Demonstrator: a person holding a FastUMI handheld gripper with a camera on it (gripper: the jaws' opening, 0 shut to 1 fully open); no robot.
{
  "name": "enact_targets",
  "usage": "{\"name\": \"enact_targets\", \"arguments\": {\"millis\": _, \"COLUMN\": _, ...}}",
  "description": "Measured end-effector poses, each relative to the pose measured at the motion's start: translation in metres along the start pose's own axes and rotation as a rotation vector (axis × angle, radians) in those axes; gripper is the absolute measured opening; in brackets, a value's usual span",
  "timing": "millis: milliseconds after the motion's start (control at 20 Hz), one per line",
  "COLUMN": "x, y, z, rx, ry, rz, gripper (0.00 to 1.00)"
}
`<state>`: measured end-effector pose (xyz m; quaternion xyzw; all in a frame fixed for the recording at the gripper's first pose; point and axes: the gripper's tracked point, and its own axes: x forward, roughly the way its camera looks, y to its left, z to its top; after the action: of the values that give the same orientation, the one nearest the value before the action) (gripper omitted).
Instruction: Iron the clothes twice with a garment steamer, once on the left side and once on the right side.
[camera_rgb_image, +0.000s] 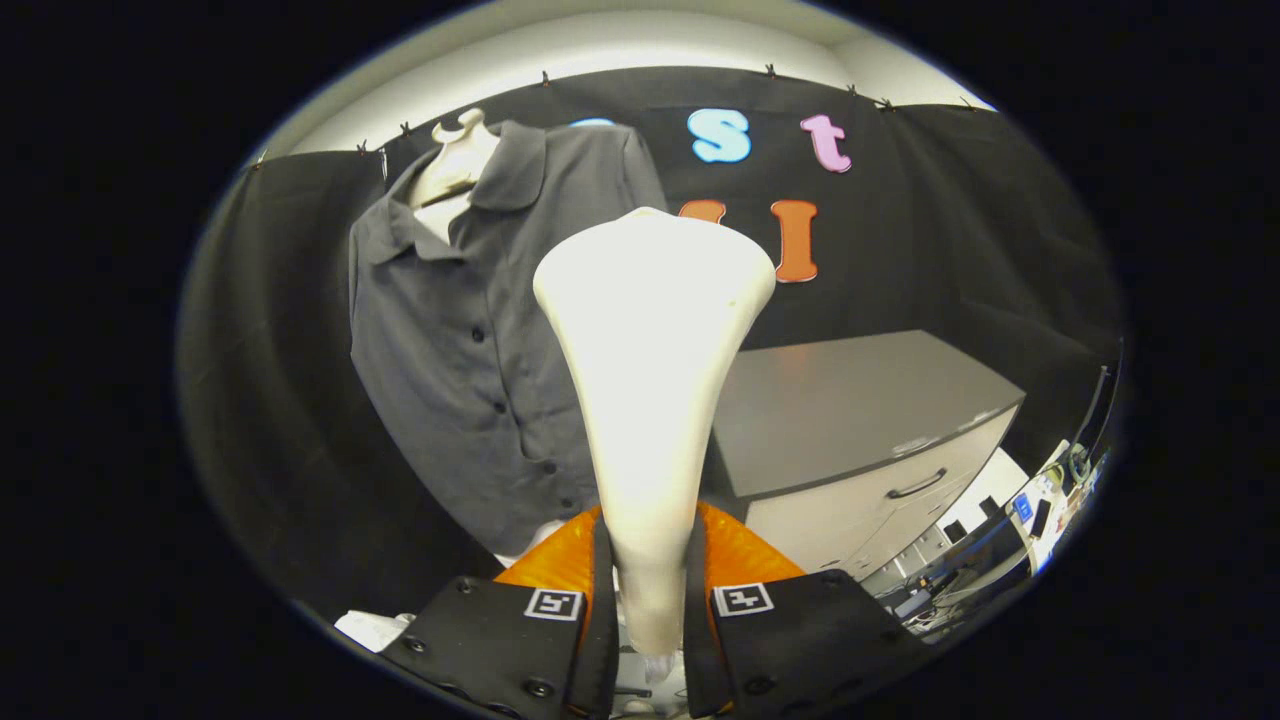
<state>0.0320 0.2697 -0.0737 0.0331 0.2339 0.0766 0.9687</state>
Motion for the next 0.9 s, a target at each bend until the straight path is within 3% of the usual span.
{"name": "enact_targets", "arguments": {"millis": 250, "x": -0.046, "y": -0.056, "z": 0.058, "rx": -0.002, "ry": -0.115, "rz": -0.019, "gripper": 0.34}}
{"name": "enact_targets", "arguments": {"millis": 500, "x": -0.063, "y": -0.102, "z": 0.11, "rx": -0.015, "ry": -0.21, "rz": 0.014, "gripper": 0.34}}
{"name": "enact_targets", "arguments": {"millis": 900, "x": -0.07, "y": -0.12, "z": 0.148, "rx": -0.075, "ry": -0.263, "rz": 0.114, "gripper": 0.34}}
